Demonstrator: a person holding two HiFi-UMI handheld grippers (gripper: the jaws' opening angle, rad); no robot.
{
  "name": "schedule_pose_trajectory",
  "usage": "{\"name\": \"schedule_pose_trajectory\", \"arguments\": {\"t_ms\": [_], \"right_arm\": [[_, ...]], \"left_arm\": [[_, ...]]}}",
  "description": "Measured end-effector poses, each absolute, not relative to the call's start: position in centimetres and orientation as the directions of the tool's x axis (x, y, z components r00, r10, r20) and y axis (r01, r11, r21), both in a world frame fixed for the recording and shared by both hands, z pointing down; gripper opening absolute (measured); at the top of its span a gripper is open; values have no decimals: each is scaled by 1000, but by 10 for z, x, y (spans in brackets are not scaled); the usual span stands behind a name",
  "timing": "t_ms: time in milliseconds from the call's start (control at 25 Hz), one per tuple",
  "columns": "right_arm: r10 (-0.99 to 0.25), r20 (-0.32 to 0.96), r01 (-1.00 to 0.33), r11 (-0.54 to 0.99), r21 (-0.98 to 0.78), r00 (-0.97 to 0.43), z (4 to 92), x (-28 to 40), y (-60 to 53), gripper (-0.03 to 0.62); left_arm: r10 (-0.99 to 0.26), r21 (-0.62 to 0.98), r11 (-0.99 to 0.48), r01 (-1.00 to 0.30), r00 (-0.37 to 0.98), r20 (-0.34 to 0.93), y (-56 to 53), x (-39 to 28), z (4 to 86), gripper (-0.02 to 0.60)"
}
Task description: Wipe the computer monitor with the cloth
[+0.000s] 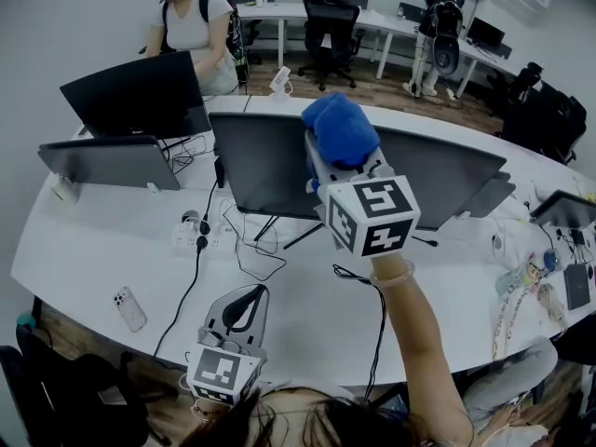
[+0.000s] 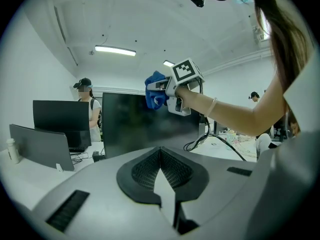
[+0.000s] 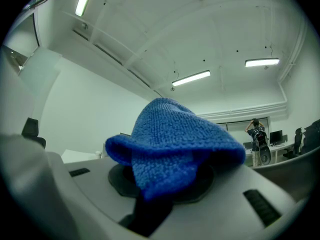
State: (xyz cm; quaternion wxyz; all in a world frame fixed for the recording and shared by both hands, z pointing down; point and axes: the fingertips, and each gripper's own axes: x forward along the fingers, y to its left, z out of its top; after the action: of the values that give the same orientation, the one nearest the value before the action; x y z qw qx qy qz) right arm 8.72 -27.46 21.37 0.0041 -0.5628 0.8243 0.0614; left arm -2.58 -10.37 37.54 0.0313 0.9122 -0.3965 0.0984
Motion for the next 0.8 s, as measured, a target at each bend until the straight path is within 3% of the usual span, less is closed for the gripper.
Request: {"name": "schedule_pose_trajectory", "arguments": {"t_ms": [800], "right_arm": [[-908,-78,-910,405,91,-412,218,128,-271,100]], "left_arm": [[-761,-33,-636,-771,620,190,-92,23,376,9]]}}
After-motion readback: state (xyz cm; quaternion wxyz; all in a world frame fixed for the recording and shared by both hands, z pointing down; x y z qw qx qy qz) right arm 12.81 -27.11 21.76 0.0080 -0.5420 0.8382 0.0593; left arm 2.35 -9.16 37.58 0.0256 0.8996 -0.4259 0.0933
